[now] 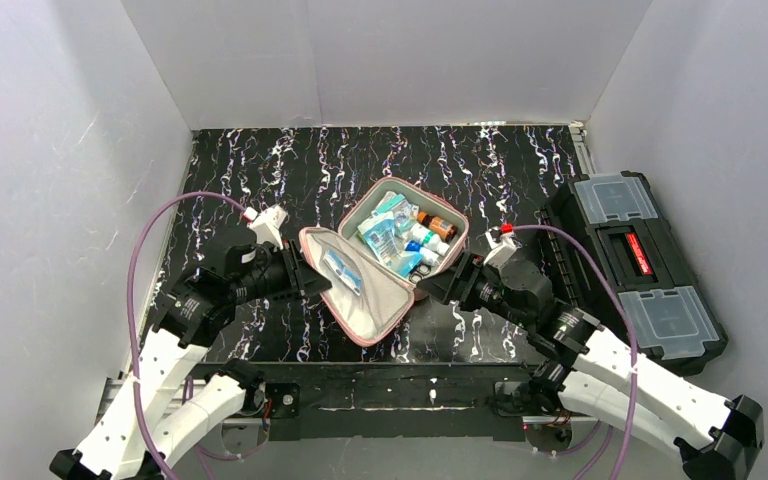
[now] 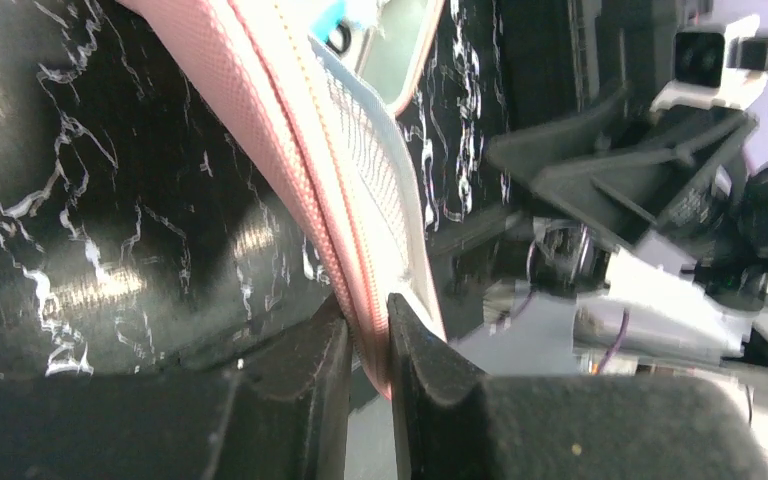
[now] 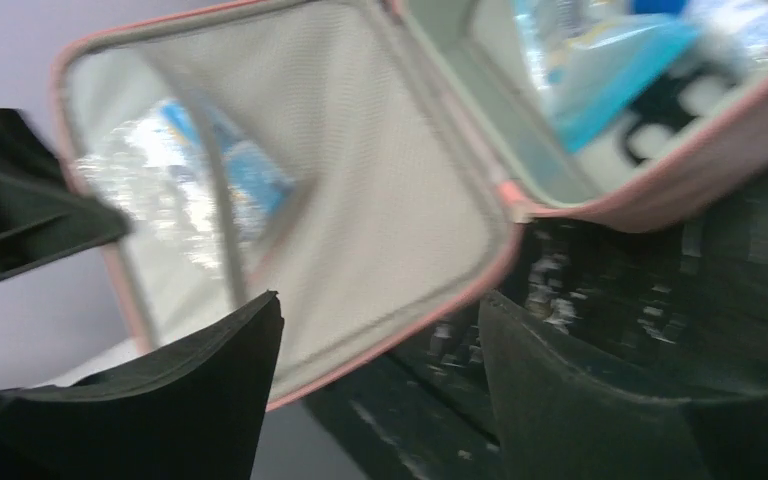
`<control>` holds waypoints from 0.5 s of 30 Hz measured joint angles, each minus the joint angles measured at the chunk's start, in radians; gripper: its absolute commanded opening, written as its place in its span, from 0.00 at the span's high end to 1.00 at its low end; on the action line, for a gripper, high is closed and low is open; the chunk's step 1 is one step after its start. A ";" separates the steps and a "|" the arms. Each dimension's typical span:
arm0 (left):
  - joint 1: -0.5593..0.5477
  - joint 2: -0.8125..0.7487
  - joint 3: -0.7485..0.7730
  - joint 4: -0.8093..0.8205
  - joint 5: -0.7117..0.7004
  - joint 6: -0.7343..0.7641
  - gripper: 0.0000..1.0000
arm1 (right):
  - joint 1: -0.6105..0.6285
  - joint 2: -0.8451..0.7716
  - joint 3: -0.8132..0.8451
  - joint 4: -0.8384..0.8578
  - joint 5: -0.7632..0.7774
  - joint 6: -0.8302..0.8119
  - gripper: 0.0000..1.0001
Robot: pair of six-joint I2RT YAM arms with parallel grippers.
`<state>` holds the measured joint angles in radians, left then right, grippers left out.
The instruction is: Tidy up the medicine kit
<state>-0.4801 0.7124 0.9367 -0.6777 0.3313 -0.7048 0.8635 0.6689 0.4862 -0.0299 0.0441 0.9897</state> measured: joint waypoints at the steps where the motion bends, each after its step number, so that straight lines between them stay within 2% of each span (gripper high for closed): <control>1: 0.001 0.007 0.013 -0.021 0.024 0.013 0.98 | 0.000 -0.008 0.015 -0.057 0.025 -0.038 0.20; 6: 0.002 0.032 0.098 -0.136 0.094 0.094 1.00 | -0.006 -0.039 0.098 -0.245 0.122 -0.194 0.20; 15: 0.009 0.062 0.230 -0.288 0.241 0.193 1.00 | -0.006 0.026 0.190 -0.354 0.169 -0.391 0.21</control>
<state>-0.4715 0.7741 1.1667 -0.9654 0.5726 -0.5113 0.8574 0.6948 0.6760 -0.3844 0.2129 0.5982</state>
